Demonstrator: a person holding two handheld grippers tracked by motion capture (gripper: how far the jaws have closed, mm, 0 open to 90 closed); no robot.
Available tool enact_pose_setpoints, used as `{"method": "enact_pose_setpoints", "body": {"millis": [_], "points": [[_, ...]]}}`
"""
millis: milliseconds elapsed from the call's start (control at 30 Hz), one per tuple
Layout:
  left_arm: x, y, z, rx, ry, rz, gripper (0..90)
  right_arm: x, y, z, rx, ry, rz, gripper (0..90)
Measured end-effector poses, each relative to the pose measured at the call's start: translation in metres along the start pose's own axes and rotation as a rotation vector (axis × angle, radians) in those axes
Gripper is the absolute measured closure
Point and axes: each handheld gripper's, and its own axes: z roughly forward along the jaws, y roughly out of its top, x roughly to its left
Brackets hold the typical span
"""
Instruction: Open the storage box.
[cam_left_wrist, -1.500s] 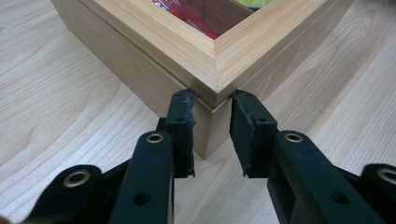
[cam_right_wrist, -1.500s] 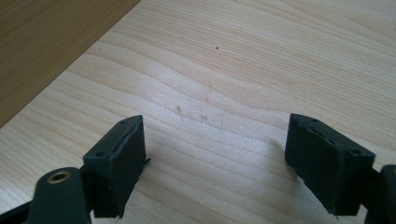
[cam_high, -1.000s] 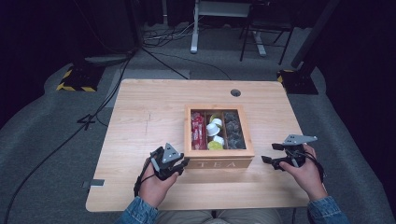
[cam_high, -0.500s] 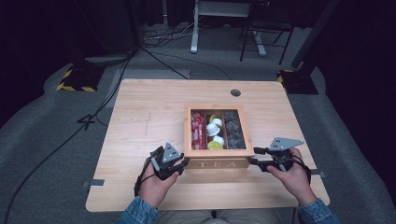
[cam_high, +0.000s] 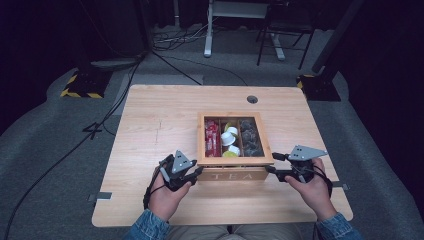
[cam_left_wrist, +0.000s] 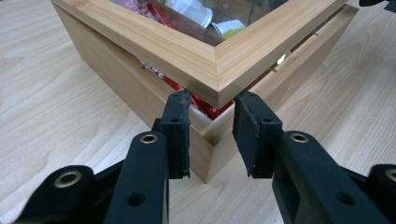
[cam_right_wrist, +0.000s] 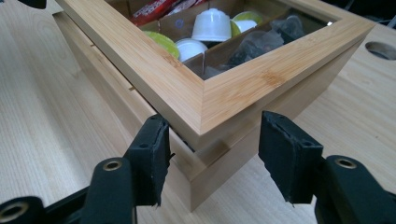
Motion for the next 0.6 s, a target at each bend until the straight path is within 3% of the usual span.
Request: {"method": "enact_pose_setpoints", "body": {"millis": [367, 600], "points": [[0.004, 0.015, -0.006, -0.065, 0.02, 0.007, 62.2, -0.004, 0.016, -0.01, -0.054, -0.023, -0.028, 42.7], [0.008, 0.029, -0.006, -0.074, 0.017, 0.002, 55.5, -0.006, 0.025, -0.014, -0.087, -0.034, -0.03, 42.7]]}}
